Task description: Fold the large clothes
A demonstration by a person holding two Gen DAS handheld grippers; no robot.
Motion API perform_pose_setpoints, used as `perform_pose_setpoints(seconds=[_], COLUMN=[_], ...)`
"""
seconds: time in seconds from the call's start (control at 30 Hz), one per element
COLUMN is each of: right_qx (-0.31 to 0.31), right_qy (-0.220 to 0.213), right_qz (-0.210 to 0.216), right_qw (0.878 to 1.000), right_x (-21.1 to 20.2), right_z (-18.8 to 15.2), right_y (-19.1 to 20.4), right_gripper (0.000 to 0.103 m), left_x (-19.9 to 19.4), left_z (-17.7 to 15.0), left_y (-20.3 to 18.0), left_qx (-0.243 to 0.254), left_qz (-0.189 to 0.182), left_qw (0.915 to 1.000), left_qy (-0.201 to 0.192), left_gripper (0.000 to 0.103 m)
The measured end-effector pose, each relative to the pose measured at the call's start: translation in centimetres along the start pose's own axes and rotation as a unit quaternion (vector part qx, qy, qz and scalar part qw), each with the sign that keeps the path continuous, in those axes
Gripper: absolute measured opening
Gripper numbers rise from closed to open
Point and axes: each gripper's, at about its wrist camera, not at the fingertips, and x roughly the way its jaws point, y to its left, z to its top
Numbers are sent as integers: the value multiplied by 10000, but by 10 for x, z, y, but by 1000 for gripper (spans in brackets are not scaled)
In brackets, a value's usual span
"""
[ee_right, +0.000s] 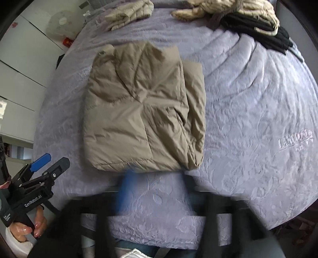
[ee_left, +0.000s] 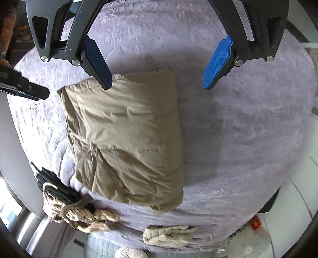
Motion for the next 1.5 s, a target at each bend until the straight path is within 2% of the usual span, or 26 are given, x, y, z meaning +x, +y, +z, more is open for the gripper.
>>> perform_pose_setpoints(seconds=[0.07,0.1,0.2,0.3,0.33,0.5,0.67,0.8,1.5], right_qx=[-105,-128,-120,-182,-213,-196,-314,-374,-398], right_qy=[-180,-232,-408,-717,-843,-1171,-1327,-1448,-1539], right_qz=[-75,-97,-99,-230,-243,-476,-793,-835,-883], right_qw=[9998,9996,9990,9970,9959,9918,9875,9852,9833], right_x=[-8,-11,-23,-36,-42,-58,-69,-77,-88], right_z=[2,2,3,1,0,-4,-5,-5,-2], right_y=[3,5,7,9,11,12,16,19,12], right_gripper=[79,80,85,101,103,103,103,103,103], left_x=[-6,-11,-26,-40,-47,-64,-74,-82,-93], left_z=[0,0,-1,-3,-4,-7,-10,-10,-7], left_y=[-2,-4,-8,-14,-17,-26,-30,-35,-51], left_qx=[-28,-41,-77,-38,-33,-72,-113,-82,-127], left_qz=[126,178,258,345,412,597,586,766,814], left_qw=[9999,9998,9994,9988,9983,9963,9960,9941,9930], left_qy=[-62,-93,-204,-339,-417,-611,-663,-770,-847], left_gripper=[93,103,103,103,103,103,103,103,103])
